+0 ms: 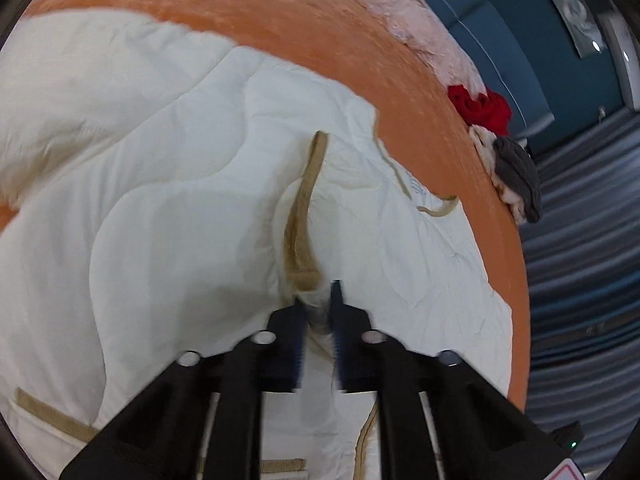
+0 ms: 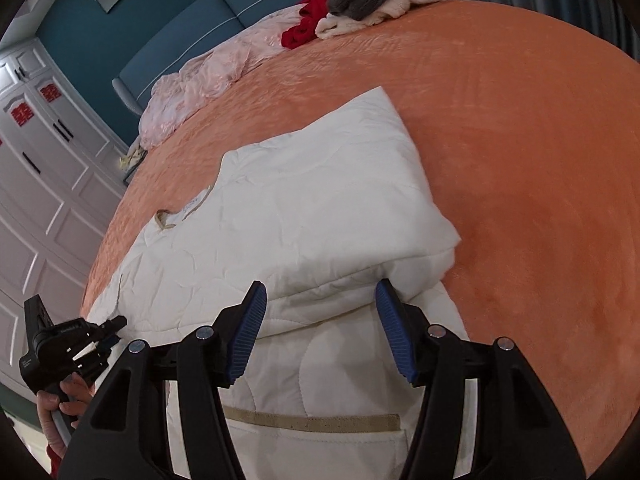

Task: Fold large clothes

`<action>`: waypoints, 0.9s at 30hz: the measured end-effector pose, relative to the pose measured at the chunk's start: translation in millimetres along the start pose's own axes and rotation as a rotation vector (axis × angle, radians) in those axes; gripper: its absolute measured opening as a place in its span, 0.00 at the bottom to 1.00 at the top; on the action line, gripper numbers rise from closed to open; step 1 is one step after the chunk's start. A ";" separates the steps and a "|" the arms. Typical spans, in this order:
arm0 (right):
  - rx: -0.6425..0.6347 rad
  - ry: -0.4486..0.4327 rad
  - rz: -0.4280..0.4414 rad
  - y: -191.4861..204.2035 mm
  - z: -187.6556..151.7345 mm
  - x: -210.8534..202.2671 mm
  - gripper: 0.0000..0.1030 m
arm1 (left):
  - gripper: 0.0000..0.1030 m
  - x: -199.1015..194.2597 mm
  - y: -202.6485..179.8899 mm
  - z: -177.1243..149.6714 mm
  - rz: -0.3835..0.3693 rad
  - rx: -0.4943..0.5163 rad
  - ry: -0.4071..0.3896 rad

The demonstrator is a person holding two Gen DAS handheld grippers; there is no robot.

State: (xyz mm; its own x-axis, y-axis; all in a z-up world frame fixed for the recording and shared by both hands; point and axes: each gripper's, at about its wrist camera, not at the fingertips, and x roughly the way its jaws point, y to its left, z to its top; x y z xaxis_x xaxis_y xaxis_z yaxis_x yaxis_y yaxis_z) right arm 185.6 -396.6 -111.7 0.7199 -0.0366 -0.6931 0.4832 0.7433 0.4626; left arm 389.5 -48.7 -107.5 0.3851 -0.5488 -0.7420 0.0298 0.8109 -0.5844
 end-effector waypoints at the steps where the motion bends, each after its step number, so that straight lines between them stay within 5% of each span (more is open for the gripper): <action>1: 0.016 -0.006 0.007 -2.3 -1.1 -2.6 0.53 | 0.04 -4.7 -3.1 0.9 0.002 0.024 -0.018; 8: 0.039 0.002 -0.029 -7.4 7.3 14.3 0.53 | 0.03 -47.5 -8.2 9.7 0.060 0.127 -0.162; 12: 0.042 -0.009 0.018 5.3 25.8 19.0 0.15 | 0.03 -47.9 2.9 12.1 0.119 0.126 -0.170; 16: -0.105 -0.127 0.032 38.9 30.9 -10.0 0.12 | 0.03 -62.7 13.1 3.6 0.155 0.144 -0.227; 22: -0.212 0.018 -0.147 31.3 8.0 39.2 0.12 | 0.04 -23.7 40.4 -17.0 0.264 0.155 -0.143; 27: -0.245 0.028 -0.179 28.5 -1.2 49.6 0.16 | 0.05 -15.4 43.6 -24.4 0.286 0.187 -0.169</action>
State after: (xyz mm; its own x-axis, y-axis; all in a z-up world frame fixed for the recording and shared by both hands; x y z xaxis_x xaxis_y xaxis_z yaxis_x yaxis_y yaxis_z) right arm 234.5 -376.4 -133.5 0.6185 -0.1655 -0.7682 0.4642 0.8657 0.1873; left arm 362.4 -9.9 -129.6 0.5487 -0.2667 -0.7923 0.0614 0.9581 -0.2799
